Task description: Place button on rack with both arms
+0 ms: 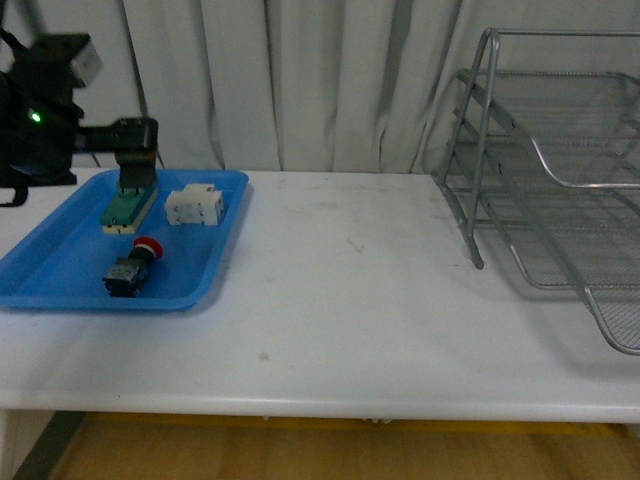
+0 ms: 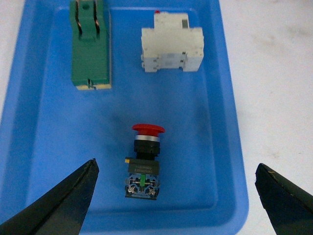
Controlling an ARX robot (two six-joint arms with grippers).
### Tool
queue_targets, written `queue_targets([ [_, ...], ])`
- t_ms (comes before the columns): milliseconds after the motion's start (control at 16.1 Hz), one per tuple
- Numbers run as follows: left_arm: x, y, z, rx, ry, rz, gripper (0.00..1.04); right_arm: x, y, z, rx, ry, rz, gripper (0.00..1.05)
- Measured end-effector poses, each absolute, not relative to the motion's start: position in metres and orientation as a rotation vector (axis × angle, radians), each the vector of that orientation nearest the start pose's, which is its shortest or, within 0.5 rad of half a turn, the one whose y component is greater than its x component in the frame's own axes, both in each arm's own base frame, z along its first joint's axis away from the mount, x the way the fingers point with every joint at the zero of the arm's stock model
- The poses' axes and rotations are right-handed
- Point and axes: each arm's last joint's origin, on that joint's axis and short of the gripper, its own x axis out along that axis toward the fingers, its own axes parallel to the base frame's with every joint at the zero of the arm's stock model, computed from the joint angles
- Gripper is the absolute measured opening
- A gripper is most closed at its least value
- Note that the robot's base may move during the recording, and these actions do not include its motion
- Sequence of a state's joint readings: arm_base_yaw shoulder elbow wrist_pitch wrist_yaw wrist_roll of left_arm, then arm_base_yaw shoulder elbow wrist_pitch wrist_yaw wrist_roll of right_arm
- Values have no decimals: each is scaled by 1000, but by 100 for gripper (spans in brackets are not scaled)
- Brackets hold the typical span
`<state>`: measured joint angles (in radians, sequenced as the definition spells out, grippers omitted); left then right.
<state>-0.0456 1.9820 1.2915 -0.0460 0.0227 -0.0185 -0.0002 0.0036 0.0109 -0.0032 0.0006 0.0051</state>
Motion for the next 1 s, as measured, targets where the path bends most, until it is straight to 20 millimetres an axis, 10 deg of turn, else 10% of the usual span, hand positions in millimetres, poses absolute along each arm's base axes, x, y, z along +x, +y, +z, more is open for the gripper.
queue_targets([
  [373, 460, -3, 107, -5, 906, -20, 98, 97, 0, 167, 5, -4, -1, 98],
  [995, 451, -10, 88, 48, 892, -92, 98, 97, 0, 167, 5, -4, -1, 98],
])
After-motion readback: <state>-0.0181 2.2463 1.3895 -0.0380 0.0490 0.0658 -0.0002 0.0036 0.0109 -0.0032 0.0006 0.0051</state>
